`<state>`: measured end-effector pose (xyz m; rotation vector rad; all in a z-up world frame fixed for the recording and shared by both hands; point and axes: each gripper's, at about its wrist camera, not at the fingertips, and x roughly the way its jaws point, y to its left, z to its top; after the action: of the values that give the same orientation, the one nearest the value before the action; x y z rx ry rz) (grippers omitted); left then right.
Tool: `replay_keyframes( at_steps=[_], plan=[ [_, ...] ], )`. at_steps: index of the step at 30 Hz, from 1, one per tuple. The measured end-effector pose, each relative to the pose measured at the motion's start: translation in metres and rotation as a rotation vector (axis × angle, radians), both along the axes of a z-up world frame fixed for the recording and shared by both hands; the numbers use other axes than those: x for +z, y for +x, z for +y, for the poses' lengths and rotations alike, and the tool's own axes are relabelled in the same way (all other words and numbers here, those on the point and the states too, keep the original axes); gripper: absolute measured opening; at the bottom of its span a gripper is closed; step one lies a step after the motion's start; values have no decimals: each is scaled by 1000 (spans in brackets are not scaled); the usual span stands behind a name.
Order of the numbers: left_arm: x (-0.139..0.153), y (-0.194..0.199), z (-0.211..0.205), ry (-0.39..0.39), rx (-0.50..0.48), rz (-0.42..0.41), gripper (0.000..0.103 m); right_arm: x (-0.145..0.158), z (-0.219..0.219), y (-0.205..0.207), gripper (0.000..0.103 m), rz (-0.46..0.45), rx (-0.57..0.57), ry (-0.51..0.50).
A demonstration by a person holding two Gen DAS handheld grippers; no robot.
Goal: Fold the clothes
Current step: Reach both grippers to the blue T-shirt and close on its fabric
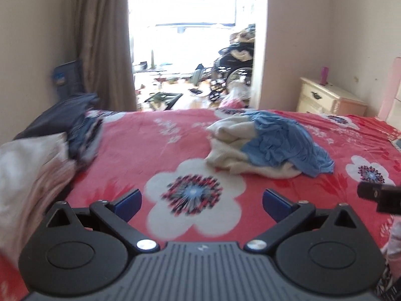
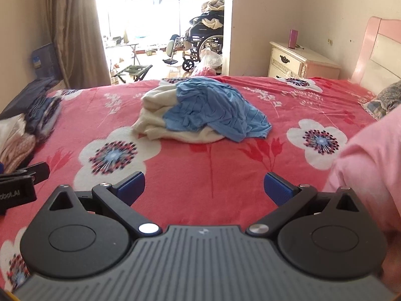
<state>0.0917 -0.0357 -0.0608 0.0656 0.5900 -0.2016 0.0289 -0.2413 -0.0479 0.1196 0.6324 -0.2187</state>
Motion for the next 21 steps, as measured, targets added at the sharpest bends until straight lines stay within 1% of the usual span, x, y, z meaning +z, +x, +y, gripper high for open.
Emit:
replay_keyframes(
  at_steps=[4,7,8,11,12,14,15,17,18,19,20,21],
  plan=[
    [-22,80,-37,-71,-82,-5,103,-20,-41,71,101,-64,-2,24],
    [-36,141,-65,-135,-114,26,102,-38,-69,129,100,-110,3,31],
    [-41,161,-74,-157,-125,37,99,-44,-78,148,100,-125,5,34],
    [-52,218,-108,-147,-145,62,91,-59,-99,202,98,-149,35,7],
    [-55,234,-117,-151,-154,72,91,-64,-105,220,97,-148,47,14],
    [-61,263,-136,-146,-167,88,86,-72,-118,251,92,-138,77,45],
    [-62,276,-146,-136,-171,93,85,-76,-121,262,88,-126,91,48],
    [-67,299,-165,-112,-183,110,79,-84,-123,280,85,-93,118,50],
    [-70,307,-173,-96,-190,129,76,-88,-125,289,80,-77,132,51],
    [-74,315,-183,-75,-199,151,70,-92,-126,298,73,-61,145,51],
    [-78,322,-191,-52,-206,172,65,-96,-127,307,71,-45,159,52],
    [-83,326,-197,-39,-211,191,62,-100,-128,316,64,-29,173,53]
  ],
)
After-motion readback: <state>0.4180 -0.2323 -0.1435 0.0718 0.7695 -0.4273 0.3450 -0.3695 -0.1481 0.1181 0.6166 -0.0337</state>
